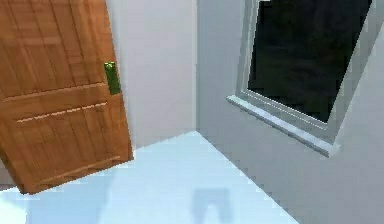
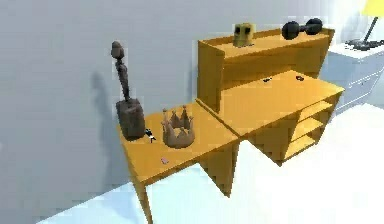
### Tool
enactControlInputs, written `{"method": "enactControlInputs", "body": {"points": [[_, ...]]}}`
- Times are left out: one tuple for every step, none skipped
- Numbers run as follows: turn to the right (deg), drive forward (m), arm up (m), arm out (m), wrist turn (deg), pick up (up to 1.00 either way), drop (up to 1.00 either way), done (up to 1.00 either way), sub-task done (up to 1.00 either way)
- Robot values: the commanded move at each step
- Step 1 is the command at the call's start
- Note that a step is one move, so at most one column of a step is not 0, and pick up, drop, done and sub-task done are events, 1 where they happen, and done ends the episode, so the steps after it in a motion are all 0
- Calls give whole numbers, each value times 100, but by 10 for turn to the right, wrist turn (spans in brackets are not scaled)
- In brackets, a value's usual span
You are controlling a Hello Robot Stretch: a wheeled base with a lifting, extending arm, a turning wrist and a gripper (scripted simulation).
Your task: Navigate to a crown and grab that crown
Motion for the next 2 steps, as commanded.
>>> {"method": "enactControlInputs", "body": {"points": [[450,0,0,0,0,0,0,0,0],[180,0,0,0,0,0,0,0,0]]}}
